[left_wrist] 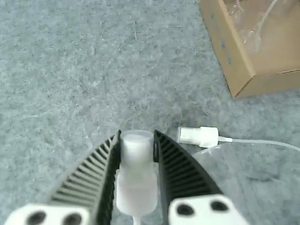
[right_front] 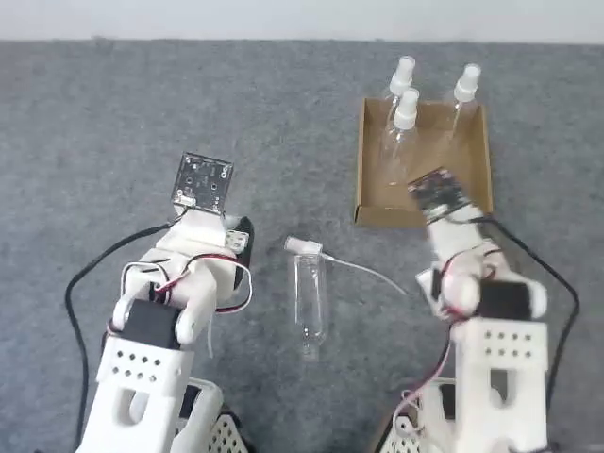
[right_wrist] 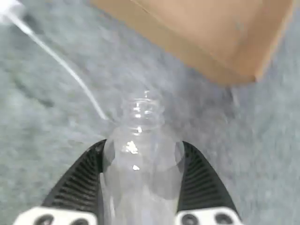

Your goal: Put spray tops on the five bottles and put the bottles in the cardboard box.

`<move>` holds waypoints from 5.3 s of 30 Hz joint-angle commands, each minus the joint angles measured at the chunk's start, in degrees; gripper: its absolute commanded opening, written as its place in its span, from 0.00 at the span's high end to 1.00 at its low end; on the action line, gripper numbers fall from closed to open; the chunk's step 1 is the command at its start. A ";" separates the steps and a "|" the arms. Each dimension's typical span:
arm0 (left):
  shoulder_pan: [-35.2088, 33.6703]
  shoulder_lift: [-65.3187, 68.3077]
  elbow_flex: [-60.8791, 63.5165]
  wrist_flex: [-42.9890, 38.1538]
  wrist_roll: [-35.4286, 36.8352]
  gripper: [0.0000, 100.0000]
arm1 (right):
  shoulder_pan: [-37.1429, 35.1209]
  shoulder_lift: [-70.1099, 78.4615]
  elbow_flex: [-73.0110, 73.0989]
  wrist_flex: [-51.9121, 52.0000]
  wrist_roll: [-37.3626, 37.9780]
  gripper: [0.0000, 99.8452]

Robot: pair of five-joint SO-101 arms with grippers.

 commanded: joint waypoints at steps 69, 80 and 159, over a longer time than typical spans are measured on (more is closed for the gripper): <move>4.92 -1.93 -6.73 -10.20 20.31 0.99 | -45.85 -9.01 21.27 -49.71 -19.43 0.99; 5.45 -2.02 -2.68 -10.11 16.35 0.99 | -45.76 -9.01 23.47 -54.11 -20.75 0.99; -7.56 -2.02 -19.21 -3.78 6.95 0.87 | -41.54 -9.01 23.56 -62.29 -28.22 0.99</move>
